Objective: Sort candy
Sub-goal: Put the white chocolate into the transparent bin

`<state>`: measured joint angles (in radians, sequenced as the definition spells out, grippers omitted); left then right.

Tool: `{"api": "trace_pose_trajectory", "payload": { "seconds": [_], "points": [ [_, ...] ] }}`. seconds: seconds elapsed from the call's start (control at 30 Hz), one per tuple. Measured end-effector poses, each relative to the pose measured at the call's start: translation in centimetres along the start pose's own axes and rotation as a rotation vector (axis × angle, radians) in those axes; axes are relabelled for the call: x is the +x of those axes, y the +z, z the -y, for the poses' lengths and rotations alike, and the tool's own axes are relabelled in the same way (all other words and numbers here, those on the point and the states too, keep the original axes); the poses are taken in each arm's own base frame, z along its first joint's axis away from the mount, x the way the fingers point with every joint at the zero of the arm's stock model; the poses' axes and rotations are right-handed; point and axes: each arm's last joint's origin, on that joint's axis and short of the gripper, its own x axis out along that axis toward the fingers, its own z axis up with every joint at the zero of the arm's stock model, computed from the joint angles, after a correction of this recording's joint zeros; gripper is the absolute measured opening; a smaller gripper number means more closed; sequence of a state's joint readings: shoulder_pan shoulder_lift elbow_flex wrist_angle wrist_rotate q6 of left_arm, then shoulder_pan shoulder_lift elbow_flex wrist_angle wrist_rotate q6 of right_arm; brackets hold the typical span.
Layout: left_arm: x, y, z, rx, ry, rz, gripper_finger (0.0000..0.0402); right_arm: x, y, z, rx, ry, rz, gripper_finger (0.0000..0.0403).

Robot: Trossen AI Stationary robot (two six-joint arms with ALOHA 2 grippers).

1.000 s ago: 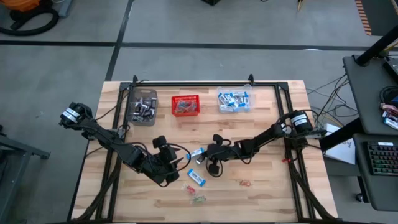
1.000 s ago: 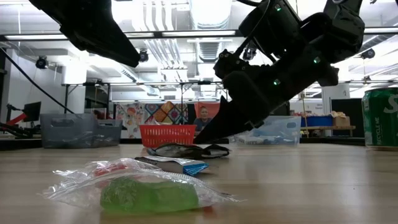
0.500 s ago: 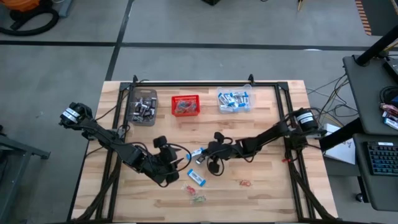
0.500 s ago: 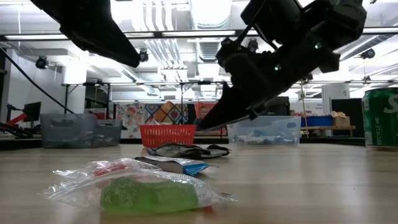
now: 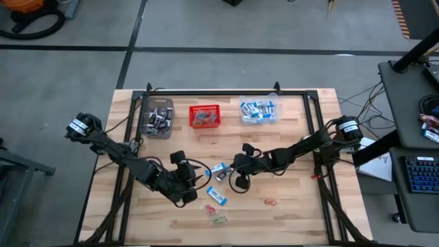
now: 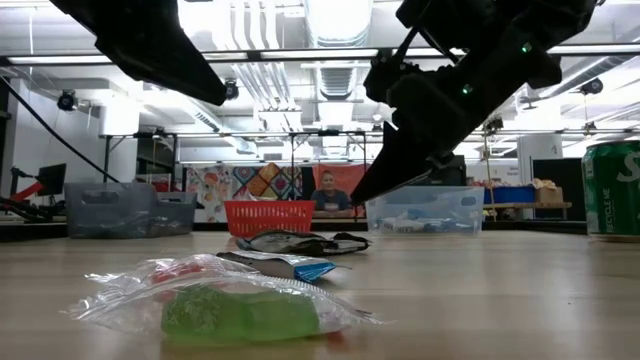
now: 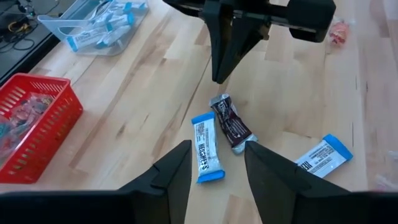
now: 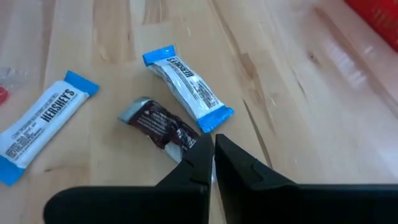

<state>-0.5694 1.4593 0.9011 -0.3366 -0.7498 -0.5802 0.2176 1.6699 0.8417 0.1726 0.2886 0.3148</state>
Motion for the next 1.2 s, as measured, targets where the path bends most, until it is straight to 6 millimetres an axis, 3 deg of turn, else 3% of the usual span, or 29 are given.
{"api": "trace_pose_trajectory", "payload": {
  "seconds": [0.4, 0.63, 0.87, 1.2],
  "points": [
    [0.0, 0.0, 0.0, -0.017, -0.002, 0.004, 0.0127, 0.1, 0.3, -0.1, -0.062, 0.01, 0.041, 0.0009],
    [0.0, 0.1, 0.0, -0.018, 0.024, 0.022, 0.0127, 1.8, 0.9, -0.8, -0.152, 0.045, 0.219, 0.0019],
    [0.3, 0.0, 0.1, -0.009, 0.039, 0.026, 0.0127, 3.5, 0.2, -0.2, -0.163, 0.025, 0.237, 0.0083],
    [1.3, -0.8, 0.7, 0.012, 0.057, 0.011, 0.0127, 3.7, 0.2, 0.1, -0.17, 0.016, 0.235, 0.0184]
  ]
}}
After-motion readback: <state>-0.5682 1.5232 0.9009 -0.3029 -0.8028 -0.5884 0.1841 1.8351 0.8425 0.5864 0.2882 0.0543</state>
